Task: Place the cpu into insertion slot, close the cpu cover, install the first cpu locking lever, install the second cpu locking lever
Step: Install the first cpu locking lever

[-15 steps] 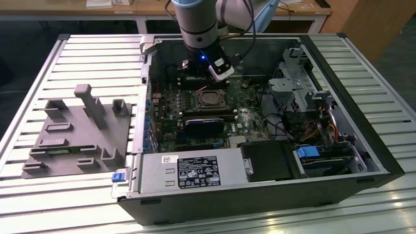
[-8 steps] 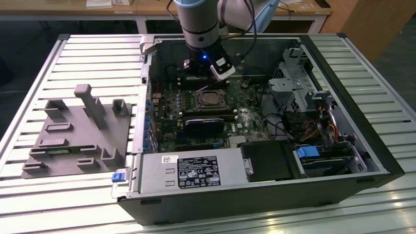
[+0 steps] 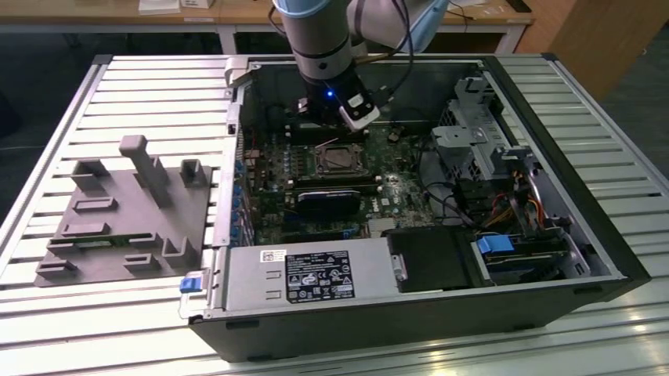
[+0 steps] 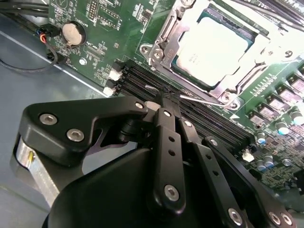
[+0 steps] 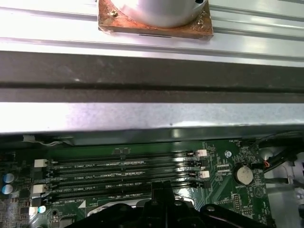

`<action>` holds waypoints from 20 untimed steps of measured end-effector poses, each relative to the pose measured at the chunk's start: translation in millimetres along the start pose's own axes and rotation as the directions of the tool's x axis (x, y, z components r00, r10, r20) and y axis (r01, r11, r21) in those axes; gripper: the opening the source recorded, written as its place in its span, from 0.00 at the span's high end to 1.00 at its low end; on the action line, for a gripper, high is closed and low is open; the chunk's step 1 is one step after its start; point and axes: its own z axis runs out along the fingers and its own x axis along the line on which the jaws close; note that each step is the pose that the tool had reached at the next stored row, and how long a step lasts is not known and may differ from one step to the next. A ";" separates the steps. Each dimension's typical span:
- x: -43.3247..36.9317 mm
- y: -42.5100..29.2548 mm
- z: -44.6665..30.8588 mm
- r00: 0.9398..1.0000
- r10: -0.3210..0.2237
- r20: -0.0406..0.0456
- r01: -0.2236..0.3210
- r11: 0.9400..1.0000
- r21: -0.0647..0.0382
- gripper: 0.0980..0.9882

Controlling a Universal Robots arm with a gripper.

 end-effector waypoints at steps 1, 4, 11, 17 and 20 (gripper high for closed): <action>0.0 0.0 0.0 1.000 0.000 0.000 0.000 1.000 0.000 1.00; 0.0 0.0 0.1 1.000 0.000 0.000 0.000 1.000 0.000 1.00; 2.0 -0.6 2.4 0.997 0.069 0.022 -0.069 0.997 0.015 1.00; 7.0 -0.5 4.3 0.995 0.092 0.041 -0.093 0.995 0.022 1.00; 8.3 0.5 4.8 0.994 0.097 0.051 -0.098 0.995 0.026 1.00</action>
